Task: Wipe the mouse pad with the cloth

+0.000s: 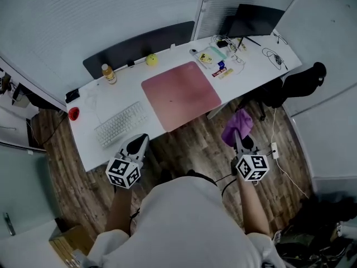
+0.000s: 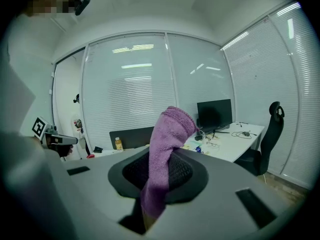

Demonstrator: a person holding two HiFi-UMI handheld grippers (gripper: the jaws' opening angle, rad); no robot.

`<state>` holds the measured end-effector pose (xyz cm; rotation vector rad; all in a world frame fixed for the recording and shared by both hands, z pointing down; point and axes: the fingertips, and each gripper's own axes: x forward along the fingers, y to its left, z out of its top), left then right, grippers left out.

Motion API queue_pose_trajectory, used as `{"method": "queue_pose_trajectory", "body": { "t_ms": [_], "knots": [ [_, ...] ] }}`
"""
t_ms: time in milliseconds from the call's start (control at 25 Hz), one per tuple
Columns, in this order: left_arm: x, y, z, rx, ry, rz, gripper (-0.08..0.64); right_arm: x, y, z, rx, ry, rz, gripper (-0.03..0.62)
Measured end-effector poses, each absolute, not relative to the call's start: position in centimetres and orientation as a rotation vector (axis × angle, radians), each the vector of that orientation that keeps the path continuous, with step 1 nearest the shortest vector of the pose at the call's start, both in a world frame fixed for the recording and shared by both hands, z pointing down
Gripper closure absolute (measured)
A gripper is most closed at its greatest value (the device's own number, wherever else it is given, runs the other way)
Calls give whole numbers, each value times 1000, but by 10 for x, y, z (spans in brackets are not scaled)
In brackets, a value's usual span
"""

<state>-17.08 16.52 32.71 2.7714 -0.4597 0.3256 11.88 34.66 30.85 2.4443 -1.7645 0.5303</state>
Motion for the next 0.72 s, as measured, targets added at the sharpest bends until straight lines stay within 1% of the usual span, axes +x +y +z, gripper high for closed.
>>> {"method": "queue_pose_trajectory", "body": {
  "t_ms": [320,720],
  "knots": [
    [-179,160,337,2776,-396,352,540,100,356,321,2468,-1709,570,518],
    [-155,158,344,2766,-375,360,540,118,354,328,2462,-1696,599,518]
  ]
}}
